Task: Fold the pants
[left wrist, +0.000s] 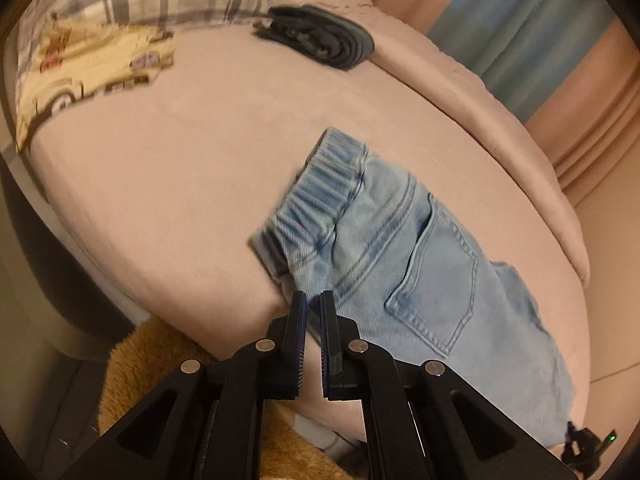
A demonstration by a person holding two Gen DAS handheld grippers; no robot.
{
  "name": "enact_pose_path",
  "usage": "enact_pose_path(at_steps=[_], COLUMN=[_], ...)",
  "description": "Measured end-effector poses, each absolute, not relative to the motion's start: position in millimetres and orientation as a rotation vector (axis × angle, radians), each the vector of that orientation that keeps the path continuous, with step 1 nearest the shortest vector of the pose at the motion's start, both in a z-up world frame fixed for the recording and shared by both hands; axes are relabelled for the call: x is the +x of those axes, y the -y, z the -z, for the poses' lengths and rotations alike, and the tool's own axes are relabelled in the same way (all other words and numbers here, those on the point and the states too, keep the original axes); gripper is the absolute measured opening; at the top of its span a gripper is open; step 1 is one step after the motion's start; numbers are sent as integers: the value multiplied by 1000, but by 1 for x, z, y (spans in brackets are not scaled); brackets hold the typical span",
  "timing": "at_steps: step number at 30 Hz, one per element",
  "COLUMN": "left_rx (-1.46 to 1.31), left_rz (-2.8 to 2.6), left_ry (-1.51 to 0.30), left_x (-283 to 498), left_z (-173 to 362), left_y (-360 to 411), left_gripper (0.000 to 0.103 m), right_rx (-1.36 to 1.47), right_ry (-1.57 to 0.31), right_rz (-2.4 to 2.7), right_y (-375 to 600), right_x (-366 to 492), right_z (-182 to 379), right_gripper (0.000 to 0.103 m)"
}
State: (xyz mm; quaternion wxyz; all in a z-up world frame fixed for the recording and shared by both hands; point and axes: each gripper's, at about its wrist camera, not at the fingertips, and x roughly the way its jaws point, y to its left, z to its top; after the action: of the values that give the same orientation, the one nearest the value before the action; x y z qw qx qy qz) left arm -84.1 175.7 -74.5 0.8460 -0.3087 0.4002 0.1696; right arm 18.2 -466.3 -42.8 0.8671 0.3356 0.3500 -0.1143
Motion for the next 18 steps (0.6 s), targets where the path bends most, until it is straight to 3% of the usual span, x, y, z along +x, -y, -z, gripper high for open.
enact_pose_path(at_steps=[7, 13, 16, 18], left_rx=[-576, -539, -511, -488], left_rz=[-311, -225, -185, -149], left_ry=[-800, -835, -852, -862], left_x=[-75, -48, -33, -24], left_z=[44, 45, 48, 49], left_y=[-167, -153, -145, -138], left_gripper=[0, 0, 0, 0], right_rx=[646, 632, 586, 505], right_ry=[-682, -798, -851, -866], right_rz=[226, 278, 316, 372], right_y=[462, 468, 465, 459], right_x=[14, 20, 24, 26], right_z=[19, 57, 44, 28], right_gripper=[6, 4, 16, 32])
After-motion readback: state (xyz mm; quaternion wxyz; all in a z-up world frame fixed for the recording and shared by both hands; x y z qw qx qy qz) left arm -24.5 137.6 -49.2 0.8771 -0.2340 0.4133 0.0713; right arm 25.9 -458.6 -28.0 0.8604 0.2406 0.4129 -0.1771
